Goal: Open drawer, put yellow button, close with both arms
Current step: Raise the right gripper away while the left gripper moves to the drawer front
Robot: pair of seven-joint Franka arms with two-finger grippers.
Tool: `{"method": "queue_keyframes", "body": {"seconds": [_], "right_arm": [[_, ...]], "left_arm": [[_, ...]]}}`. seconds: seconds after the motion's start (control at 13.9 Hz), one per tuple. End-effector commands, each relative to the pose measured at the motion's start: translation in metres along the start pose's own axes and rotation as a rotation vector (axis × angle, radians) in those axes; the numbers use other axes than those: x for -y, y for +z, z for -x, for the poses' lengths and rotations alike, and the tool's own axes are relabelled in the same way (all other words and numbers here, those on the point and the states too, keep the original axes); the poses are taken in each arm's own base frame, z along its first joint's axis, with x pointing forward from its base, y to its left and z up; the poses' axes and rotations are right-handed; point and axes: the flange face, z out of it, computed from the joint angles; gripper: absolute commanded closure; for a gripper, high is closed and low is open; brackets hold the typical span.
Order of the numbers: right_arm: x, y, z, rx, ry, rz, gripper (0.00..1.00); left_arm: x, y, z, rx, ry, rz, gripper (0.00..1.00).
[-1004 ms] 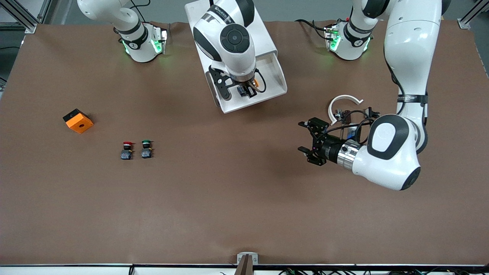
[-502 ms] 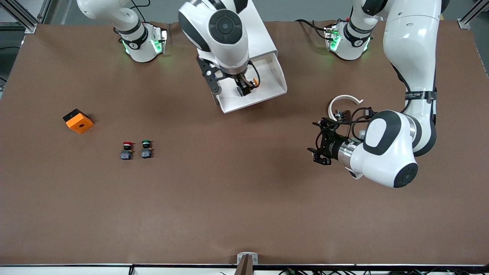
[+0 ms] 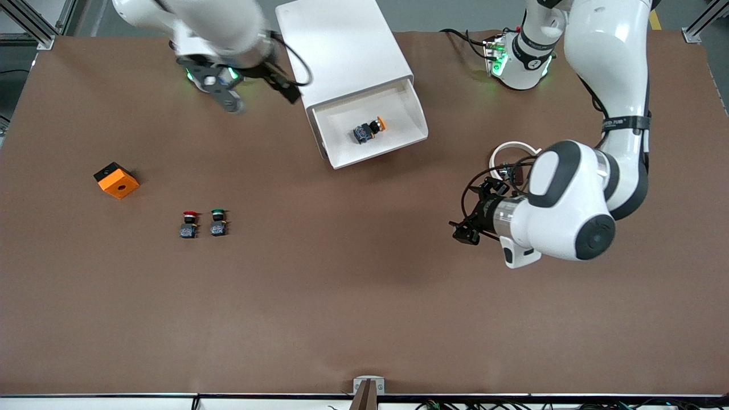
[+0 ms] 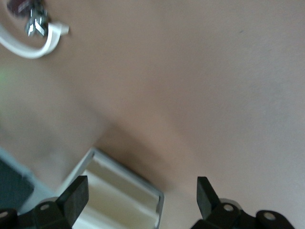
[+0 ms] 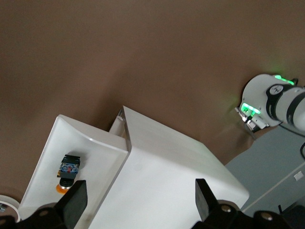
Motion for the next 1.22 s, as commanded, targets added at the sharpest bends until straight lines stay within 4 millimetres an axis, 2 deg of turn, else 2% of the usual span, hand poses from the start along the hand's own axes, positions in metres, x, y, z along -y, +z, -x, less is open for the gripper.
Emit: {"method": "queue_keyframes", "body": {"seconds": [0.0, 0.14, 0.29, 0.43, 0.65, 0.79, 0.86, 1.15], "right_arm": [[-0.071, -0.006, -0.046, -0.008, -0.182, -0.031, 0.00], [-0.100, -0.009, -0.082, -0.076, -0.285, -0.021, 0.00], [-0.134, -0.014, -0.142, -0.082, -0.376, -0.062, 0.00], [-0.162, -0.011, -0.190, -0.106, -0.461, -0.099, 0.00], [-0.194, -0.017, -0.233, -0.189, -0.545, -0.095, 0.00], [-0.205, -0.024, -0.243, -0.231, -0.562, -0.068, 0.00], [-0.207, -0.034, -0.243, -0.261, -0.560, -0.061, 0.00], [-0.202, -0.046, -0.242, -0.288, -0.568, -0.062, 0.00]], "left_arm": [[-0.001, -0.003, 0.051, -0.146, 0.099, 0.030, 0.00], [-0.002, 0.002, 0.073, -0.161, 0.141, 0.028, 0.00], [0.006, 0.014, 0.091, -0.209, 0.197, 0.041, 0.00], [0.023, 0.034, 0.110, -0.281, 0.263, 0.089, 0.00], [0.056, 0.060, 0.129, -0.293, 0.316, 0.139, 0.00], [0.071, 0.076, 0.145, -0.289, 0.349, 0.140, 0.00], [0.073, 0.084, 0.156, -0.286, 0.370, 0.130, 0.00], [0.071, 0.121, 0.183, -0.356, 0.471, 0.061, 0.00]]}}
